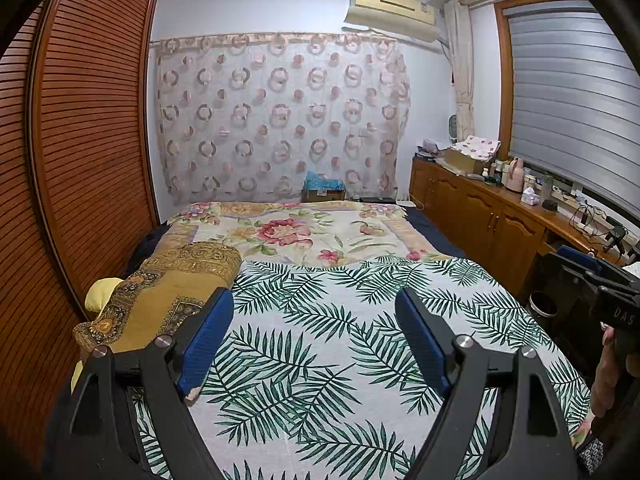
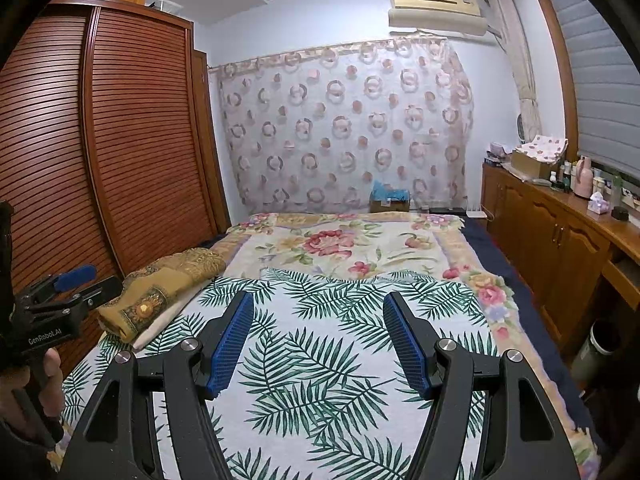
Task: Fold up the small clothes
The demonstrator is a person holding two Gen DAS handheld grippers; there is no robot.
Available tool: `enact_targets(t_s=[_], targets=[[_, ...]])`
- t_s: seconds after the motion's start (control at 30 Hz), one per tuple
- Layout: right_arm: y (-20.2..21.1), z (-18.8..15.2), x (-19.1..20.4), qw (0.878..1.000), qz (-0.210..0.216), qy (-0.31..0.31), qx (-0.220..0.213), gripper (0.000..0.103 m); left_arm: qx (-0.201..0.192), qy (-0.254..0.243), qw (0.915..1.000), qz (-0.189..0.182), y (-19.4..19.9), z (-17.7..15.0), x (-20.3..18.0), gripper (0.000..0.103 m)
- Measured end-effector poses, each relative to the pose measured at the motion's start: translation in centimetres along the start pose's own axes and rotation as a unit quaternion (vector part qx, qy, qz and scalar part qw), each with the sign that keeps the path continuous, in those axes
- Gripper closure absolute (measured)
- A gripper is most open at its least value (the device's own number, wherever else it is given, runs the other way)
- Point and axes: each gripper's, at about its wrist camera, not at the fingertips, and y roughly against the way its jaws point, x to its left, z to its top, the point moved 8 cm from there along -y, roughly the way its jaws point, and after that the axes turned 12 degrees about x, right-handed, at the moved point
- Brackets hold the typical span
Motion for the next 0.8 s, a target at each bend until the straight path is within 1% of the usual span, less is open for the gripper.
enact_targets(t_s=[0.8], targets=[[0.0, 0.2, -1.2, 1.0, 0.007, 0.006, -0.001, 0.034, 0.0, 0.0, 1.0, 0.0, 0.0, -0.1, 0.1, 0.02]])
